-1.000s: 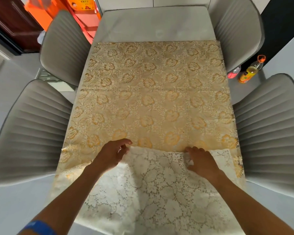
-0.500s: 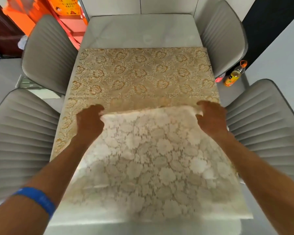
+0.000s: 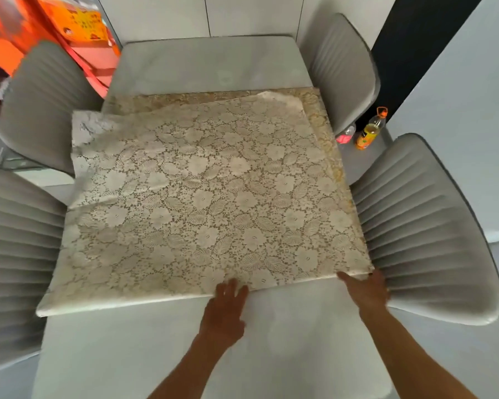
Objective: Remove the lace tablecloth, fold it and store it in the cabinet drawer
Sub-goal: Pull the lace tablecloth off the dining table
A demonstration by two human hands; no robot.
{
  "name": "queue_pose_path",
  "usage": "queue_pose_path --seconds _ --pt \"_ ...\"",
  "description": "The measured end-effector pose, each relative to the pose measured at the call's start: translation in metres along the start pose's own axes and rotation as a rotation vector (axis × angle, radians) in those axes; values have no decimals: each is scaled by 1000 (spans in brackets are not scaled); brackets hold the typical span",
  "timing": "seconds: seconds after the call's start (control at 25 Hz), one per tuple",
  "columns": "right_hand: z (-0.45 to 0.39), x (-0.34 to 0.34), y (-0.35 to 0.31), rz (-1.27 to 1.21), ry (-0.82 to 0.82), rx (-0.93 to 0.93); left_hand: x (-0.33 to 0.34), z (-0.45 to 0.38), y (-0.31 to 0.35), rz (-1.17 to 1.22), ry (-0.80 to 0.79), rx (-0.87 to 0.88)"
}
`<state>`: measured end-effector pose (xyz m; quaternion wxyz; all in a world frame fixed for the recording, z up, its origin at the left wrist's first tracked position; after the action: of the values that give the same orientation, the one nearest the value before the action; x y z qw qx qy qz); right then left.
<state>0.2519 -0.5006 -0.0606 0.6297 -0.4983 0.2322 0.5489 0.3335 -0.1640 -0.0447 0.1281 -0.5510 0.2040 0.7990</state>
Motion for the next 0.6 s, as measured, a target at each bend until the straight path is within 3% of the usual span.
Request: queue_pose_path --seconds 0.08,0.12,0.24,0.36,0.48,0.56,0.6 --pt "-2 -6 10 -74 81 76 -17 -14 6 -77 170 60" --pt "0 -2 10 -149 45 95 -19 -21 5 -72 191 43" --pt "35 37 10 -491 -280 279 -15 -30 7 39 256 -14" --pt "61 55 10 -713 -376 420 12 -5 43 63 114 39" --pt "68 29 30 -925 -213 539 34 55 106 117 8 112" --pt "76 -6 51 -892 -73 460 58 106 152 186 -164 127" --pt "80 -25 56 -744 -15 294 76 133 168 271 -271 78"
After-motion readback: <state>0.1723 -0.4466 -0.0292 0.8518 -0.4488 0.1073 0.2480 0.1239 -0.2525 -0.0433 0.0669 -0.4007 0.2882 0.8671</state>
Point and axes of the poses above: each hand's wrist, its own z-axis away from the middle knuckle, its own x-axis out of the palm, y = z × x, the point moved 9 cm from there along -z, towards the middle knuckle, and after that the axes turned 10 degrees about y, right-handed, at the moved point
